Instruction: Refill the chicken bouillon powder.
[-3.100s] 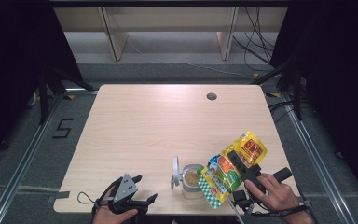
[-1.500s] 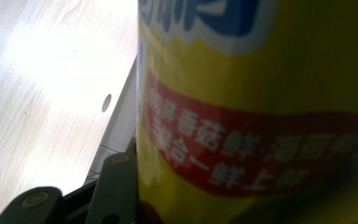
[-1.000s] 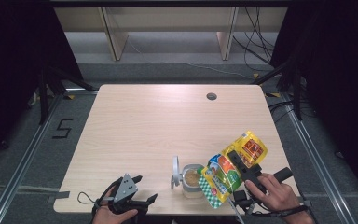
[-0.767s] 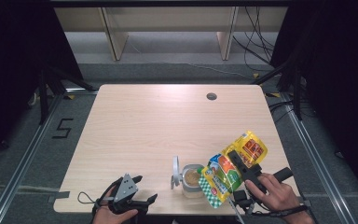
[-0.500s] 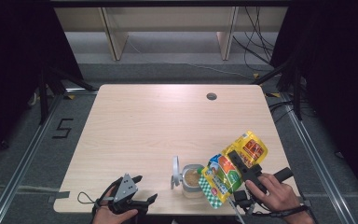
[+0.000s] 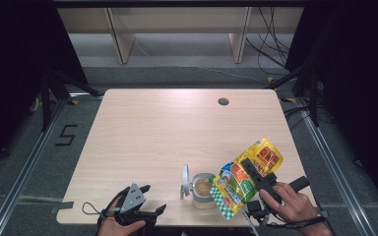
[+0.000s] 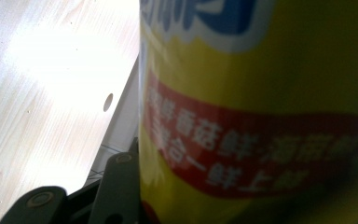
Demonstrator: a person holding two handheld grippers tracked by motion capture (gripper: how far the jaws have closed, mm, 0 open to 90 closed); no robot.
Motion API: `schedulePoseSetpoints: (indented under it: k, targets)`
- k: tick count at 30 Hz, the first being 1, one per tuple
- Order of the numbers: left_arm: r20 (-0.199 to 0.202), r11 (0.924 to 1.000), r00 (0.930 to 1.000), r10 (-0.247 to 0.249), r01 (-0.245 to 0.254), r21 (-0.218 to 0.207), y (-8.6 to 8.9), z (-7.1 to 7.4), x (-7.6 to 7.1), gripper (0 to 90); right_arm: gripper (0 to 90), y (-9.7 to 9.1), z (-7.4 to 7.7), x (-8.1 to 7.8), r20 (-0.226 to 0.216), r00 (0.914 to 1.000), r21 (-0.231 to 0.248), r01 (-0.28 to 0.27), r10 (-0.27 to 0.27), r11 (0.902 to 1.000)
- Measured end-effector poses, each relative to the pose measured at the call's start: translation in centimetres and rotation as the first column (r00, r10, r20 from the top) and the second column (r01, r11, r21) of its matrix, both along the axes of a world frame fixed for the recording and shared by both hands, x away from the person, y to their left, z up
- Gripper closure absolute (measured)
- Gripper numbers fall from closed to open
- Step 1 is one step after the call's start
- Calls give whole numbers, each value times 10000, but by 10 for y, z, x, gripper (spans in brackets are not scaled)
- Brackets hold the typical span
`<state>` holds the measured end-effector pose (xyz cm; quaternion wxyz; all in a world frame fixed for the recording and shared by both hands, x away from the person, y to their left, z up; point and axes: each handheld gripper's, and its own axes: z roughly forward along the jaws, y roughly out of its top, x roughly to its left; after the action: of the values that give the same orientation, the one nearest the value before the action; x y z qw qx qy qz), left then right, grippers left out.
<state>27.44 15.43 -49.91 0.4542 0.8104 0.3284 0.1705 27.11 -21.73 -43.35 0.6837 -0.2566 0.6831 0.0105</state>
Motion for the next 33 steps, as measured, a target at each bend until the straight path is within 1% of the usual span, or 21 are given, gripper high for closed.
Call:
schedulePoseSetpoints:
  k: [2, 3, 4, 5, 7, 8, 9, 11, 12, 13, 15, 16, 18, 19, 20, 21, 22, 28, 29, 31, 33]
  targets:
    - [12, 10000, 10000, 9, -9, 63, 0, 0, 0, 181, 601, 0, 0, 0, 13, 10000, 65, -4, 4, 10000]
    - [46, 9996, 10000, -20, 19, 266, 2, 1, 1, 181, 601, 0, -1, 0, -9, 10000, 51, 7, -7, 10000]
    - [54, 9996, 10000, -24, 23, 265, 1, 1, 1, 181, 601, 0, -1, 0, -79, 10000, -12, 32, -33, 10000]
    - [2, 10000, 10000, 19, -19, -70, -1, 0, 0, 181, 601, 0, -1, 0, -79, 10000, -27, 4, -5, 10000]
    - [0, 10000, 10000, 0, 0, 8, 0, 0, 0, 181, 601, 0, -1, 1, -2, 10000, 37, 7, -7, 10000]
    - [51, 9998, 10000, -11, 10, 202, 1, 1, 1, 181, 601, 0, -1, 0, -4, 10000, 49, 19, -19, 10000]
    - [53, 9996, 10000, -30, 28, 267, 2, 1, 1, 181, 601, 0, 0, 0, -8, 10000, 28, 2, -2, 10000]
    - [12, 10000, 10000, 13, -13, 61, 0, 0, 0, 181, 602, -1, -1, 0, -50, 10000, 142, 82, -81, 9999]
    - [8, 10000, 10000, 12, -12, 59, 0, 0, 0, 181, 602, -1, -1, 0, -36, 9999, 193, 110, -110, 9998]
    - [53, 9996, 10000, -19, 18, 270, 2, 1, 1, 181, 602, 0, 0, 0, 35, 10000, 40, 5, -5, 10000]
    - [52, 9996, 10000, -38, 36, 276, 1, 1, 1, 181, 602, 0, 0, 0, -4, 10000, 23, -4, 4, 10000]
    - [-13, 9999, 10000, 58, -58, -155, -1, 0, 0, 181, 602, 0, -1, 0, -19, 10000, 30, -15, 15, 10000]
    - [48, 9996, 10000, -26, 25, 284, 2, 1, 1, 181, 602, 0, -2, 0, -90, 9999, 82, 82, -82, 9999]
    - [19, 10000, 10000, 35, -35, 65, 0, 1, 0, 181, 602, 0, -2, 0, -123, 9999, 47, 77, -76, 10000]
    - [9, 10000, 10000, 53, -54, 21, 0, 0, 0, 181, 602, 0, 0, 0, -22, 10000, 16, -38, 38, 10000]
    - [29, 9999, 10000, 28, -28, 110, 1, 1, 0, 181, 603, 0, -1, 0, -18, 10000, 42, 8, -8, 10000]
    - [46, 9995, 10000, 1, -2, 311, 2, 1, 1, 181, 602, 0, -1, 0, 4, 10000, 51, 16, -16, 10000]
    - [53, 9996, 10000, -28, 26, 269, 2, 1, 1, 181, 603, 0, 0, 0, -9, 10000, 34, -23, 23, 10000]
    - [5, 9998, 10000, 59, -59, -169, -1, 0, -1, 181, 603, 0, 0, 0, -5, 10000, 23, -20, 20, 10000]
    - [43, 9996, 10000, -33, 32, 294, 2, 1, 1, 181, 603, 0, 0, 0, -5, 10000, 16, -37, 37, 10000]
    - [57, 9996, 10000, -37, 36, 278, 2, 1, 1, 181, 603, 0, 0, 0, -2, 10000, 29, -27, 27, 10000]
